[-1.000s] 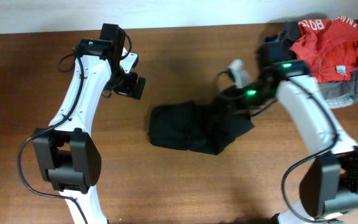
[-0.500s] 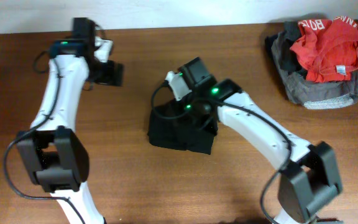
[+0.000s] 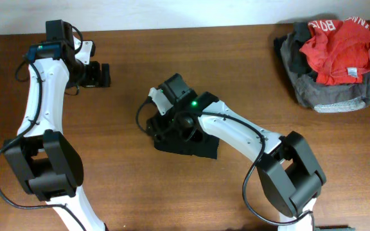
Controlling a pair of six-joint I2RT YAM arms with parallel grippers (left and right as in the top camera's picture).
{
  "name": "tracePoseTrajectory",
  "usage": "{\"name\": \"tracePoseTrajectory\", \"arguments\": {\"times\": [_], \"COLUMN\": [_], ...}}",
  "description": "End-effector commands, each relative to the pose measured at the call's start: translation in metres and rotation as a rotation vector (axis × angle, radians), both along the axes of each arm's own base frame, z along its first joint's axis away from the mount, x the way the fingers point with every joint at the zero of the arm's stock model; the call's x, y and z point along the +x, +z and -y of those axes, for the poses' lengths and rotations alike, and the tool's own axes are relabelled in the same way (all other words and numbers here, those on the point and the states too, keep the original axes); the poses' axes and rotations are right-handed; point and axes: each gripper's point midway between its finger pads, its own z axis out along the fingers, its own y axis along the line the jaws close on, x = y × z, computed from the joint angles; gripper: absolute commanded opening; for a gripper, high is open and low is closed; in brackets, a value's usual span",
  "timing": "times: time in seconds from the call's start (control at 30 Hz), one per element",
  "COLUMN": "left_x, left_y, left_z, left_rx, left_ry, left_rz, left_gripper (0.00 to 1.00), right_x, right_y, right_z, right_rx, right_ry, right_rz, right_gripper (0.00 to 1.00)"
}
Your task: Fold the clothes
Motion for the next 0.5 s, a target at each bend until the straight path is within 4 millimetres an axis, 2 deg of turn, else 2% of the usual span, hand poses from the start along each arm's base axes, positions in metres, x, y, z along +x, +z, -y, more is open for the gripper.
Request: {"name": "tracePoseTrajectory", "arguments": {"times": [0.0,0.1,0.23,0.33,0.47], "left_x": [0.003,0.003,0.002,0.001,0.0], "left_y": [0.003,0.003,0.002,0.0,-0.002], "left_z": [0.004,0.004,0.004,0.004,0.004], "left_rx": [-0.022,-0.022,-0.022,-0.023,-0.024], "left_ry": [0.001,0.001,0.001,0.001,0.001], "left_rz": [0.009,0.009,0.007,0.001,-0.007], "left_gripper": [0.99,0.99,0.99,0.99,0.99], "right_x": [0.001,0.006,0.022,0.029,0.028], "right_y": [0.047,0.078,0.102,0.1,0.078], "right_z": [-0.015,-0.009,0.027,0.066,0.102], "right_rx": [0.082,0.046,-0.125,-0.279,-0.403], "right_ry": [0.059,0.057,-0.049,-0.133,-0.175], "right_rz": [0.047,0.088,0.138,0.14,0.066], "right_gripper": [0.7,0.7,0.71,0.72,0.72]}}
